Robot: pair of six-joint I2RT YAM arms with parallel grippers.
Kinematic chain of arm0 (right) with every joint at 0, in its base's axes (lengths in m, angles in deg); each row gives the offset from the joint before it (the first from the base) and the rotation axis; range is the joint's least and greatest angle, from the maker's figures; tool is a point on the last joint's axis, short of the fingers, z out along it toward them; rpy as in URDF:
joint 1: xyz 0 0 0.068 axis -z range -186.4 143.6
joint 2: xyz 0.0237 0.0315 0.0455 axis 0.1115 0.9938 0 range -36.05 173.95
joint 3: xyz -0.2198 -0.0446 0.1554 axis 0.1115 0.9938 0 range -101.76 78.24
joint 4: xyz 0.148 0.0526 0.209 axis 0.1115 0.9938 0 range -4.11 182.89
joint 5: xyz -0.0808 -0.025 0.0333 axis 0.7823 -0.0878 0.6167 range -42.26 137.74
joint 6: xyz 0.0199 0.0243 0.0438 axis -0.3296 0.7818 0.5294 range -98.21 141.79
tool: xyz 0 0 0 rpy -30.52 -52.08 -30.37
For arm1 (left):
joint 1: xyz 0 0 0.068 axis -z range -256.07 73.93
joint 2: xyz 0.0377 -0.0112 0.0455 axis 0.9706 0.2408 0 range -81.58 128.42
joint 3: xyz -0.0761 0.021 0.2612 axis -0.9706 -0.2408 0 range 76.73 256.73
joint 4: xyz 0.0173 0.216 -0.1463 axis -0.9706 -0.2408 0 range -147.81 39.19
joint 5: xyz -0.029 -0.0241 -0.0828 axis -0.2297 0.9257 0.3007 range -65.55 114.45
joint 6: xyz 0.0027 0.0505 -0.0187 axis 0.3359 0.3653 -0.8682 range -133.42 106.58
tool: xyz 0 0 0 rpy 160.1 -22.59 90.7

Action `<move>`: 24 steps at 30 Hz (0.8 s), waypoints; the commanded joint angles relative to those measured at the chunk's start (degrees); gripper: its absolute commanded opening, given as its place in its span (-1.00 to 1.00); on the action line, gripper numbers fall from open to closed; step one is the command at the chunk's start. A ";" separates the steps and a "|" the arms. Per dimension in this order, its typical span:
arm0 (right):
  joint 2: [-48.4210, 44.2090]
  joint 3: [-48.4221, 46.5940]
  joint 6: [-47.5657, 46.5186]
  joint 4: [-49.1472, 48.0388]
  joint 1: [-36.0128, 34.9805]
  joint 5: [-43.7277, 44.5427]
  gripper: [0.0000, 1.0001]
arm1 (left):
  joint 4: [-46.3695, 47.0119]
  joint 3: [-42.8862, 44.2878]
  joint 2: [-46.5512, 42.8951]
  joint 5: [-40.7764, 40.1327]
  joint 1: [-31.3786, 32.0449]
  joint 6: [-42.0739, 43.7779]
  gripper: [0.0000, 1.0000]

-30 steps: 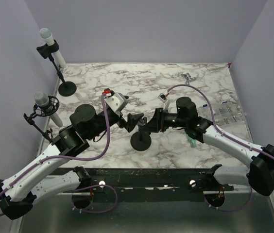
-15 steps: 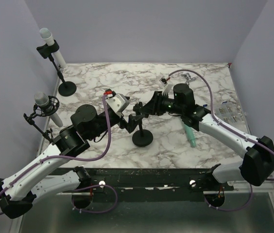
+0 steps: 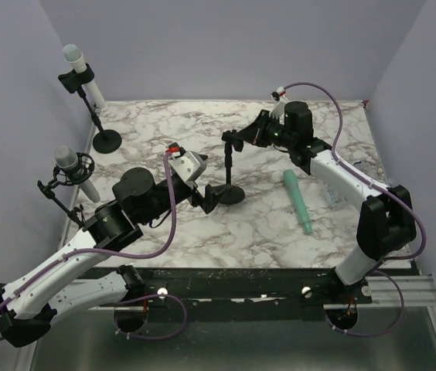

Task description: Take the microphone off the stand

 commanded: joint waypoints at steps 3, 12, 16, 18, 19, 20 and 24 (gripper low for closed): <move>2.57 -4.71 -0.37 -6.94 0.62 2.50 -0.99 | -0.66 0.40 -0.15 -1.19 0.92 0.64 0.86; 4.96 -8.06 -4.03 -10.70 1.48 6.33 -0.99 | -0.48 0.17 -0.11 -1.22 1.01 0.94 0.86; 5.93 -8.69 -6.25 -12.04 2.16 7.27 -0.99 | -0.48 0.14 -0.26 -1.19 1.10 0.94 0.86; 5.36 -8.03 -7.26 -11.93 2.23 7.56 -0.99 | -0.54 0.14 -0.27 -1.18 1.10 1.06 0.86; 4.75 -7.74 -8.09 -10.92 2.26 8.06 -0.99 | -0.52 0.10 -0.20 -1.22 1.10 1.08 0.86; 4.23 -7.48 -9.83 -9.84 2.26 8.16 -0.99 | -0.61 0.14 -0.13 -1.23 1.10 1.16 0.86; 2.06 -7.46 -20.35 -3.29 2.25 8.55 -0.16 | -0.75 0.31 0.17 -1.22 1.19 1.03 0.86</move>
